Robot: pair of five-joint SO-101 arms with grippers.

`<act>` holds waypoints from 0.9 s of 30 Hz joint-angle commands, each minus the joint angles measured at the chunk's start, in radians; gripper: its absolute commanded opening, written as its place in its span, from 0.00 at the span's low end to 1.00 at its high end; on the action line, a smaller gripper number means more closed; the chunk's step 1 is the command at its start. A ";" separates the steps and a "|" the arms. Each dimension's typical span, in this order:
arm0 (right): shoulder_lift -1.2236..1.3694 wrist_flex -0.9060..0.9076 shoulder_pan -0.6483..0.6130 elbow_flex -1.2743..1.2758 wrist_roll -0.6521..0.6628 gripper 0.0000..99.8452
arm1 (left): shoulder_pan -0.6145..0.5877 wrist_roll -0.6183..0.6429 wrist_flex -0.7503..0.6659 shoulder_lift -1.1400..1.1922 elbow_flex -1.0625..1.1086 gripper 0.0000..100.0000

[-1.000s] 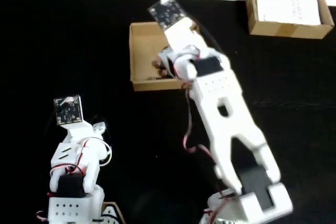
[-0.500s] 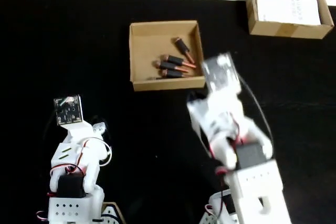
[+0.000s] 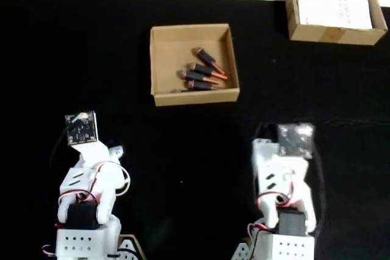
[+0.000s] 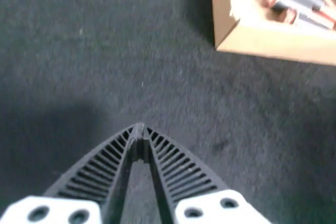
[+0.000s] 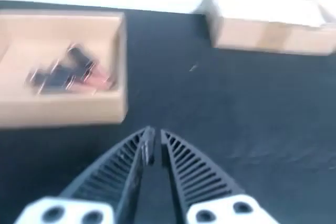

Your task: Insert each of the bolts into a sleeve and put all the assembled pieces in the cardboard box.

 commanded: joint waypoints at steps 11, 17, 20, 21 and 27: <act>0.005 0.435 0.054 0.139 -0.008 0.01 | -0.001 -0.005 0.155 0.001 0.016 0.02; -0.001 0.619 0.054 0.134 -0.003 0.01 | -0.001 -0.006 0.265 0.001 0.016 0.02; -0.001 0.633 0.054 0.134 -0.003 0.01 | -0.001 -0.006 0.341 0.001 0.016 0.02; -0.001 0.633 0.054 0.134 -0.003 0.01 | -0.001 -0.006 0.365 0.001 0.016 0.02; -0.001 0.633 0.054 0.134 -0.003 0.01 | -0.005 -0.005 0.382 -0.001 0.016 0.02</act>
